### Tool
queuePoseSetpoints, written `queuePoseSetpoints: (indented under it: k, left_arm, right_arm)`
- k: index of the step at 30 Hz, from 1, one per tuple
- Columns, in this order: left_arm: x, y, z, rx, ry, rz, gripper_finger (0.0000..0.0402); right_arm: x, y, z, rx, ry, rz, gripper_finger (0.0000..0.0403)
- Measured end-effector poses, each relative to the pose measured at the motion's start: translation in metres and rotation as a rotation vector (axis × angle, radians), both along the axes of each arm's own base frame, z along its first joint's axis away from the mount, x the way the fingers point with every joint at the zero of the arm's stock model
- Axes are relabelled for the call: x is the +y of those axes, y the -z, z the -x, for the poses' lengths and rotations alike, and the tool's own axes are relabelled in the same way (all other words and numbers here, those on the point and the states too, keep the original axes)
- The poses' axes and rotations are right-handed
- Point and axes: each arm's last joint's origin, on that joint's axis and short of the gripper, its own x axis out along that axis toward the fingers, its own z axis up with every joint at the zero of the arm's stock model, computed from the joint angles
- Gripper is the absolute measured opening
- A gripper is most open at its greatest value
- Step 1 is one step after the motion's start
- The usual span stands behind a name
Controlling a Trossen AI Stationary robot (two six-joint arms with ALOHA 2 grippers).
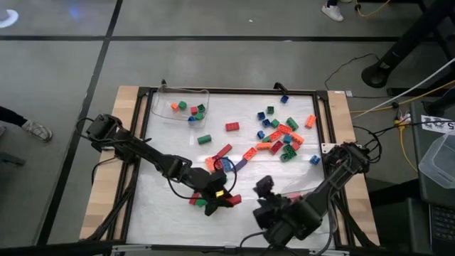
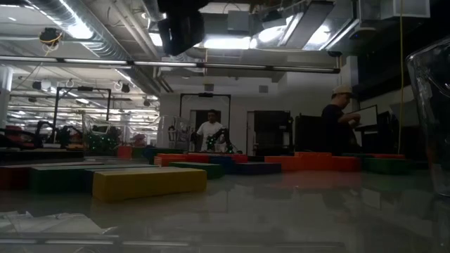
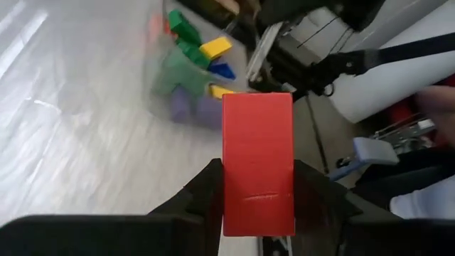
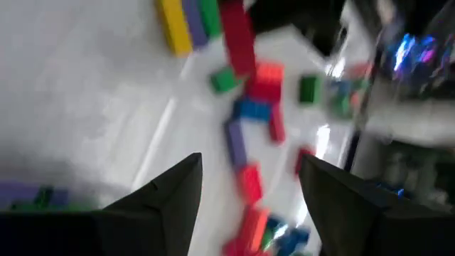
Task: Sort blocks by size
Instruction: Put the rectangular red block into the bottom transparent bin
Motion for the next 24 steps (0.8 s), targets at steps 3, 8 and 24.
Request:
queuePoseSetpoints:
  k: [3,8,24]
  left_arm:
    - [-0.003,-0.004,0.0,-0.045,0.012,0.015,0.0119]
    - [-0.009,-0.008,0.0,-0.098,0.042,0.007,0.012]
    - [-0.018,-0.015,0.003,-0.188,0.087,-0.019,0.0123]
  right_arm:
    - [0.003,0.001,-0.014,-0.03,-0.091,-0.036,0.0234]
    - [0.006,-0.002,-0.027,-0.083,-0.169,-0.09,0.0234]
    - [0.005,-0.007,-0.04,-0.142,-0.235,-0.11,0.0134]
